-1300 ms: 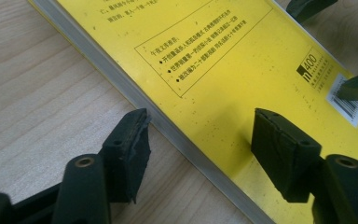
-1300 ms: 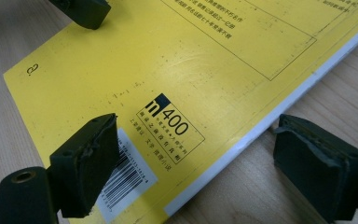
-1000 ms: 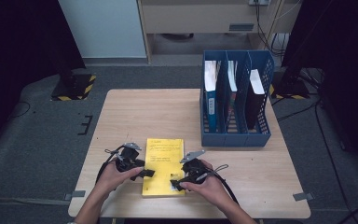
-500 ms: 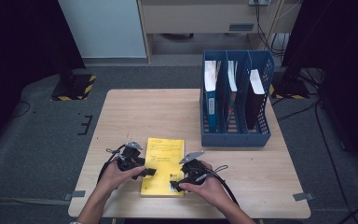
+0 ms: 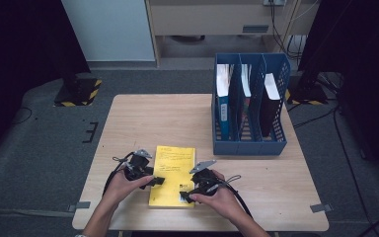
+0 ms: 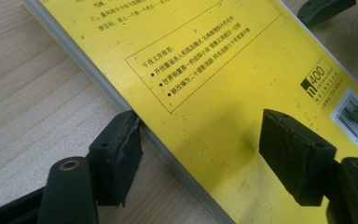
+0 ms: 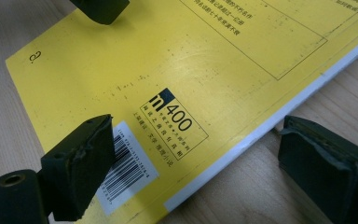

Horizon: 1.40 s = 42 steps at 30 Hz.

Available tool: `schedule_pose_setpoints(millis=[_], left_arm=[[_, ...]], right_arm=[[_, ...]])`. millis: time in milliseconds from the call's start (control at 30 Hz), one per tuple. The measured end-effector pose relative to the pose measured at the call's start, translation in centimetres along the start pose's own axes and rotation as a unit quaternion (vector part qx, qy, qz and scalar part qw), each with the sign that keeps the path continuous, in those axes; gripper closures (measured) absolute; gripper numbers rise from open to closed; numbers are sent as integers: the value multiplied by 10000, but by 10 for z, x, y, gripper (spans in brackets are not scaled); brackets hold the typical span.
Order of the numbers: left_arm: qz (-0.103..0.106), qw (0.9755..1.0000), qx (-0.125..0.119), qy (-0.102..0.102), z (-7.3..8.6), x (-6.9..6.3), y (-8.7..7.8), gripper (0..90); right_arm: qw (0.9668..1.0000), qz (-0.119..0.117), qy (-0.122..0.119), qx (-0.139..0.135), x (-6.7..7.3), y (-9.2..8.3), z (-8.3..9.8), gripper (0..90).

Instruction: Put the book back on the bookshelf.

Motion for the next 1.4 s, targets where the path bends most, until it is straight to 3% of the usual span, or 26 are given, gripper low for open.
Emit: schedule_pose_setpoints(millis=[333,433,800,1067,1400], left_arm=[[89,9999,-31,119,2,-8,-5,324],[279,9995,-62,165,3,-12,-4,346],[82,9997,-52,237,2,-13,-3,339],[174,9994,-174,235,-2,-16,-4,337],[92,9993,-95,355,-7,-20,-3,326]], right_arm=[[10000,-20,-15,13,-1,0,-1,110],[10000,-29,0,-4,-1,1,-3,110],[10000,-45,23,-61,-2,3,-6,105],[9999,-71,59,-51,-2,5,-9,98],[9999,-89,63,-57,-3,5,-9,93]])
Point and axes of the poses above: each handheld gripper's, and its own axes: y roughly forward along the jaws, z roughly out of its underside, x roughly to its left, the point moved 3 cm from there along y, roughly forward along the jaws, and after that the axes turned 14 degrees about x, right-handed, at the moved point
